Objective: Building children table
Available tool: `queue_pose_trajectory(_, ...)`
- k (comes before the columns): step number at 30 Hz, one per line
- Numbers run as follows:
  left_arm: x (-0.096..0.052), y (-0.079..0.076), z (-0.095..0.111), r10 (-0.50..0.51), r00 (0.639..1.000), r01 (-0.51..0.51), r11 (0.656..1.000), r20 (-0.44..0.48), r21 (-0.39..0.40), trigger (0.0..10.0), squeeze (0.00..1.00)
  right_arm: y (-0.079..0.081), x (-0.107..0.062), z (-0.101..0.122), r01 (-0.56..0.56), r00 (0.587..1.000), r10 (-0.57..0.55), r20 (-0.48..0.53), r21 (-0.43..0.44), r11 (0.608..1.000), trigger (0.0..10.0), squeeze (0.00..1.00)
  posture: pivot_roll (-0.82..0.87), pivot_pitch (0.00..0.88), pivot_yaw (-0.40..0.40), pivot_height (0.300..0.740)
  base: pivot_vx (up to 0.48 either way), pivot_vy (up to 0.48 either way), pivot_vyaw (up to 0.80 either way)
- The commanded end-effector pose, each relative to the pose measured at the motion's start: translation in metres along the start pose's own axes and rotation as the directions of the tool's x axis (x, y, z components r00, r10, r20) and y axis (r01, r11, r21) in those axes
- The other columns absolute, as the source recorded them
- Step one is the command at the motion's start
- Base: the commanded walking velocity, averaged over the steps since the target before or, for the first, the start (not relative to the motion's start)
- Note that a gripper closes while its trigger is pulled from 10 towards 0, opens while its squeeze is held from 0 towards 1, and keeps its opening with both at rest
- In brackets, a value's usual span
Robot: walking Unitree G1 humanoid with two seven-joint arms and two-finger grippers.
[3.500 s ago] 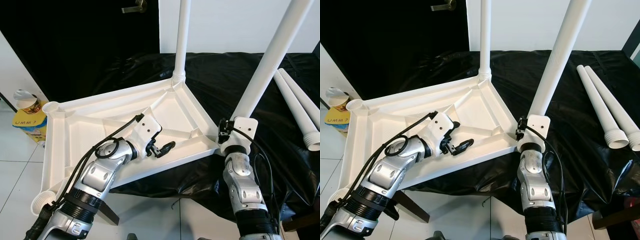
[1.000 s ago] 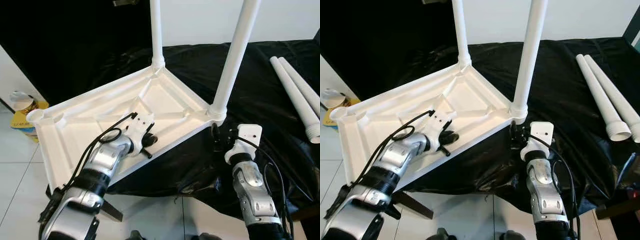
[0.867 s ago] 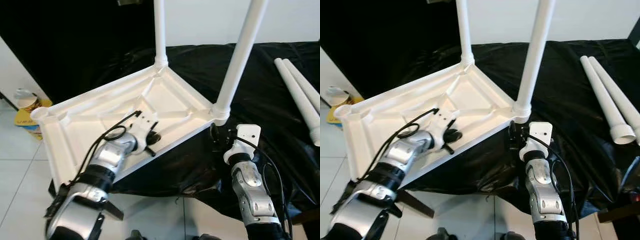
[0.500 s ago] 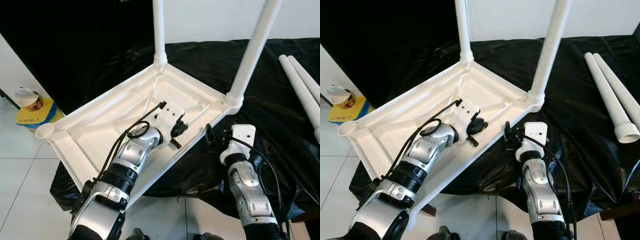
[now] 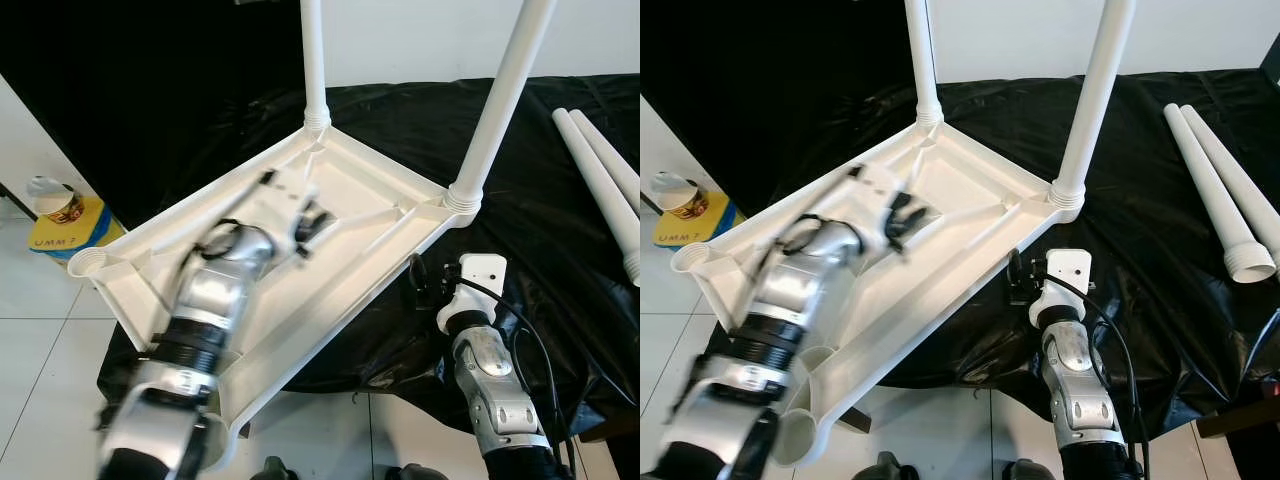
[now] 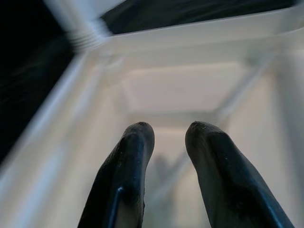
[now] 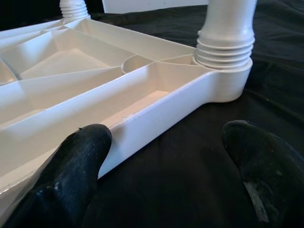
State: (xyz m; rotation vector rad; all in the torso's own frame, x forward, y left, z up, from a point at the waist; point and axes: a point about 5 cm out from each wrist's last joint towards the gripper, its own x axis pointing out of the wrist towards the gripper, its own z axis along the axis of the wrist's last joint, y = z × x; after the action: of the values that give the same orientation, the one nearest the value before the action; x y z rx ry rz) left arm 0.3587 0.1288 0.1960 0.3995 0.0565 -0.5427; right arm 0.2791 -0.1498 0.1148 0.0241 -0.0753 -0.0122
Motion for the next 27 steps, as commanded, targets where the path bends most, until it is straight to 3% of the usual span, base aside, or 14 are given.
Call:
queue_pose_trajectory(1,-0.009,0.015,-0.010,0.196,0.980,-0.195,0.980,-0.034,0.033,10.0,0.00,0.003,-0.002,-0.006,-0.019,0.999,0.019,-0.031,-0.004,1.000,10.0,0.00,0.02,0.093,0.051,0.740,0.000,0.000,0.00)
queue_pose_trajectory(5,-0.041,0.051,-0.040,0.339,0.931,-0.309,0.930,-0.137,0.201,10.0,0.00,0.005,-0.003,-0.009,-0.032,0.998,0.032,-0.047,-0.009,0.999,10.0,0.00,0.03,0.098,0.043,0.740,0.000,0.000,0.00)
queue_pose_trajectory(6,-0.041,0.051,-0.040,0.339,0.931,-0.309,0.930,-0.137,0.201,10.0,0.00,0.005,-0.003,-0.009,-0.032,0.998,0.032,-0.047,-0.009,0.999,10.0,0.00,0.03,0.098,0.043,0.740,0.000,0.000,0.00)
queue_pose_trajectory(7,-0.048,0.056,-0.048,0.360,0.917,-0.311,0.915,-0.170,0.257,10.0,0.00,0.005,-0.004,-0.010,-0.038,0.998,0.038,-0.052,-0.009,0.999,10.0,0.00,0.03,0.099,0.041,0.740,0.000,0.000,0.00)
queue_pose_trajectory(8,-0.048,0.056,-0.048,0.360,0.917,-0.311,0.915,-0.170,0.257,10.0,0.00,0.005,-0.004,-0.010,-0.038,0.998,0.038,-0.052,-0.009,0.999,10.0,0.00,0.03,0.099,0.041,0.740,0.000,0.000,0.00)
queue_pose_trajectory(9,-0.057,0.060,-0.056,0.377,0.903,-0.302,0.897,-0.203,0.322,10.0,0.00,0.006,-0.004,-0.011,-0.043,0.997,0.043,-0.059,-0.008,0.999,10.0,0.00,0.04,0.101,0.037,0.740,0.000,0.000,0.00)
queue_pose_trajectory(11,-0.062,0.062,-0.059,0.385,0.896,-0.292,0.886,-0.221,0.361,10.0,0.00,0.007,-0.005,-0.011,-0.046,0.997,0.046,-0.062,-0.007,0.999,10.0,0.00,0.04,0.102,0.037,0.740,0.000,0.000,0.00)
queue_pose_trajectory(15,-0.068,0.063,-0.063,0.393,0.889,-0.288,0.879,-0.236,0.380,10.0,0.00,0.007,-0.006,-0.013,-0.047,0.997,0.047,-0.067,-0.006,0.999,10.0,0.00,0.04,0.104,0.034,0.740,0.000,0.000,0.00)
queue_pose_trajectory(18,-0.079,0.048,-0.077,0.292,0.906,-0.157,0.904,-0.307,0.399,10.0,0.00,0.009,-0.004,-0.022,-0.049,0.991,0.049,-0.126,0.002,0.999,10.0,0.00,0.06,0.104,0.024,0.740,0.000,0.000,0.00)
queue_pose_trajectory(21,-0.080,0.038,-0.081,0.233,0.915,-0.093,0.917,-0.331,0.388,10.0,0.00,0.009,-0.001,-0.025,-0.051,0.988,0.052,-0.145,0.009,0.999,10.0,0.00,0.06,0.103,0.021,0.740,0.000,0.000,0.00)
queue_pose_trajectory(23,-0.079,0.020,-0.087,0.128,0.925,0.013,0.930,-0.357,0.367,10.0,0.00,0.011,0.004,-0.029,-0.080,0.982,0.083,-0.170,0.023,0.997,10.0,0.00,0.06,0.099,0.019,0.740,0.000,0.000,0.00)
queue_pose_trajectory(26,-0.078,0.011,-0.088,0.080,0.929,0.059,0.931,-0.360,0.359,10.0,0.00,0.012,0.007,-0.029,-0.094,0.980,0.097,-0.175,0.024,0.995,10.0,0.00,0.06,0.097,0.018,0.740,0.000,0.000,0.00)
queue_pose_trajectory(27,-0.077,-0.001,-0.088,0.025,0.932,0.106,0.935,-0.360,0.339,10.0,0.00,0.014,0.012,-0.027,-0.113,0.979,0.115,-0.169,0.025,0.993,10.0,0.00,0.06,0.095,0.018,0.740,0.000,0.000,0.00)
